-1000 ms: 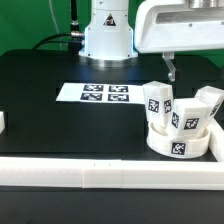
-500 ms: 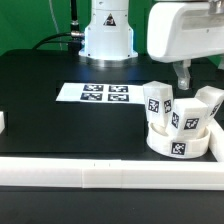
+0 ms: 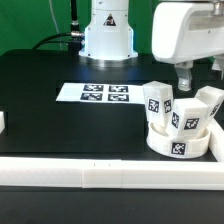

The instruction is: Assemble stool

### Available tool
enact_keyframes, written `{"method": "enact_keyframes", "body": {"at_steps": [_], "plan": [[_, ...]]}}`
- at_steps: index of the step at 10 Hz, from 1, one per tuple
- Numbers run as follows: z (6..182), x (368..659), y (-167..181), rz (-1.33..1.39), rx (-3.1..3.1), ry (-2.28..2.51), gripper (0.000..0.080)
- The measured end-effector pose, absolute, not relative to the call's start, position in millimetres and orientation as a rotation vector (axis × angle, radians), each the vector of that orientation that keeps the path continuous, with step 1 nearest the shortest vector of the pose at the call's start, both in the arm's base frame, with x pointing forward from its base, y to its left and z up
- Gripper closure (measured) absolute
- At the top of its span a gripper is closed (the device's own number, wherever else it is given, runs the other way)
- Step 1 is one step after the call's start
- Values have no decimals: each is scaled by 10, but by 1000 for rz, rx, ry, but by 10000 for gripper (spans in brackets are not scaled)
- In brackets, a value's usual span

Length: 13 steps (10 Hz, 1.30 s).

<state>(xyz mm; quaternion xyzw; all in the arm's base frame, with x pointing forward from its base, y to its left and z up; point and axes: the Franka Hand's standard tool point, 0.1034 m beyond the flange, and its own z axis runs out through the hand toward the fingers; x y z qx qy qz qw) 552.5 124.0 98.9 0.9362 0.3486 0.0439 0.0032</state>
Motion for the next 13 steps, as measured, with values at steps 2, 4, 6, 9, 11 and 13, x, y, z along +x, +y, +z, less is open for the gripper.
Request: {"method": "enact_keyframes", "body": {"at_steps": [2,4,6,9,11,13], "plan": [[951,5508,1266,132,2940,1081,151],[843,5474,1225,145,2929,1073,151],[791,5468,1187,136,2927,1068,238],[767,5463,1175,136,2926,1064,459],[767,5464,1174,137,2942,1022,459],[767,5464,1173,138,2971,943,459]]}}
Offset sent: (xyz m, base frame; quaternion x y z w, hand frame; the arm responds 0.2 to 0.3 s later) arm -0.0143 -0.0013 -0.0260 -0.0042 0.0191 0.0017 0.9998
